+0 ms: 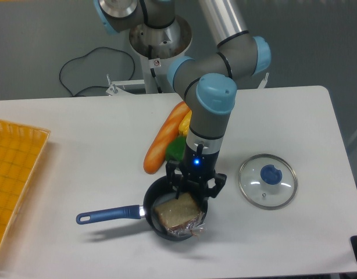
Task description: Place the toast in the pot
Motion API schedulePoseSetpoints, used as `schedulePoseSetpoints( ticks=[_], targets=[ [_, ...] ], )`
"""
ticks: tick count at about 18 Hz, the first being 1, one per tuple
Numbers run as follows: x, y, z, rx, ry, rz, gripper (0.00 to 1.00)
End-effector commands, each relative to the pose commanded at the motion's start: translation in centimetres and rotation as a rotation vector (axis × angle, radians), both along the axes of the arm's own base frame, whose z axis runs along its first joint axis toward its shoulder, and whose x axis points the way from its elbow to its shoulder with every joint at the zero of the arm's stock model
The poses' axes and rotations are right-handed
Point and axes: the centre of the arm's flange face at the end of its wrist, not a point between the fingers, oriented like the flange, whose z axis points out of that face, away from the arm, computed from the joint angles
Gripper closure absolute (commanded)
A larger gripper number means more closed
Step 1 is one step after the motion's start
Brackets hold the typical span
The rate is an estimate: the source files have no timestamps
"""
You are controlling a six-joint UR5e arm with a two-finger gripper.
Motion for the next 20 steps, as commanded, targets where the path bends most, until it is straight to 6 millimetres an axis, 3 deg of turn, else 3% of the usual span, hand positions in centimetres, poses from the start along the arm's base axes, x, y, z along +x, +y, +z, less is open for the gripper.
schedulePoseSetpoints(
  ticks=[4,8,14,20],
  targets=[
    [0.3,-0.4,0.9,-0.006,0.002,0.004,0.0],
    [0.6,-1.4,1.0,-0.132,0.036,0.009,0.0],
    [-0.1,-3.0,0.6,-0.279,0.113,-0.24,0.0],
    [-2.4,-7.6,2.1,-0.37,0.076,-0.421,0.0]
  ],
)
